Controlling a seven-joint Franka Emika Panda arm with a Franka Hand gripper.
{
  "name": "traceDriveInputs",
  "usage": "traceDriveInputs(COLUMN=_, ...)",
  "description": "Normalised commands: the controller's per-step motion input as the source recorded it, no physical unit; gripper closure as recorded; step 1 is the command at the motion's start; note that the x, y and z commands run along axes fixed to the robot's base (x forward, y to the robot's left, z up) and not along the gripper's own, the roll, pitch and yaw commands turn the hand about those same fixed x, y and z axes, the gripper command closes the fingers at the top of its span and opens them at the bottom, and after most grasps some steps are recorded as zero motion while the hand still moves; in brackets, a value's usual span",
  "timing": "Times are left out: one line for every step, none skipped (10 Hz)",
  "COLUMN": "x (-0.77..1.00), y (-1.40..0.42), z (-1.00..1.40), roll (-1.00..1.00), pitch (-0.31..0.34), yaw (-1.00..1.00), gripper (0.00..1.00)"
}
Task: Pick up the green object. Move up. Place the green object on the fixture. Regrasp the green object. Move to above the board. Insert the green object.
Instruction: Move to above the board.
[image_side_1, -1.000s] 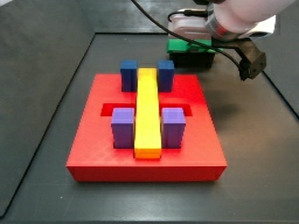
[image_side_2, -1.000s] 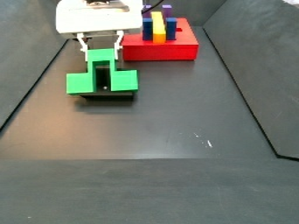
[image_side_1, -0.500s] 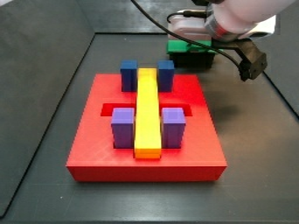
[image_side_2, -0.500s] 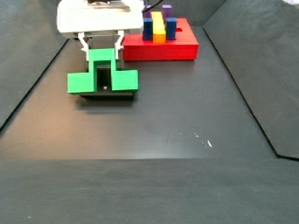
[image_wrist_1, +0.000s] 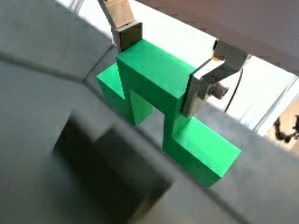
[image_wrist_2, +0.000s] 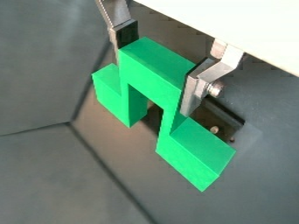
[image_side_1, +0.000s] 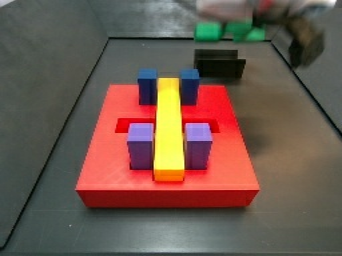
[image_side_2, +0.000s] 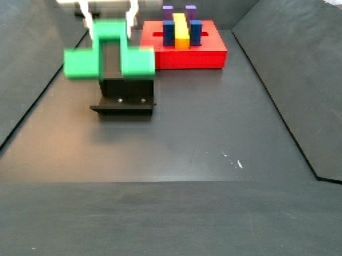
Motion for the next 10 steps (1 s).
traceDriveInputs(x=-0.03, y=0.02, z=1.40, roll=-0.08, pitch=0.027, yaw=0.01, gripper=1.00)
traceDriveInputs(x=-0.02, y=0.00, z=1.40, roll=-0.03, pitch=0.056, yaw=0.01, gripper=1.00)
traceDriveInputs(x=-0.02, y=-0.01, z=1.40, roll=-0.01, pitch=0.056, yaw=0.01, gripper=1.00)
traceDriveInputs(x=0.02, y=-0.02, z=1.40, roll=-0.01, pitch=0.061, yaw=0.02, gripper=1.00)
traceDriveInputs(x=0.02, y=-0.02, z=0.79, roll=-0.02, pitch=0.074, yaw=0.02, gripper=1.00)
traceDriveInputs(x=0.03, y=0.00, z=0.26, roll=0.00, pitch=0.075, yaw=0.03, gripper=1.00)
traceDriveInputs(x=-1.13, y=-1.40, z=0.30, roll=-1.00, pitch=0.033, yaw=-0.05, gripper=1.00)
traceDriveInputs(x=-1.13, y=-1.40, z=0.30, roll=-1.00, pitch=0.026, yaw=-0.05, gripper=1.00)
traceDriveInputs(x=-1.26, y=-1.40, z=0.31, roll=-1.00, pitch=-0.008, yaw=-0.04, gripper=1.00)
traceDriveInputs(x=-1.28, y=-1.40, z=0.29, roll=-1.00, pitch=-0.010, yaw=-0.03, gripper=1.00)
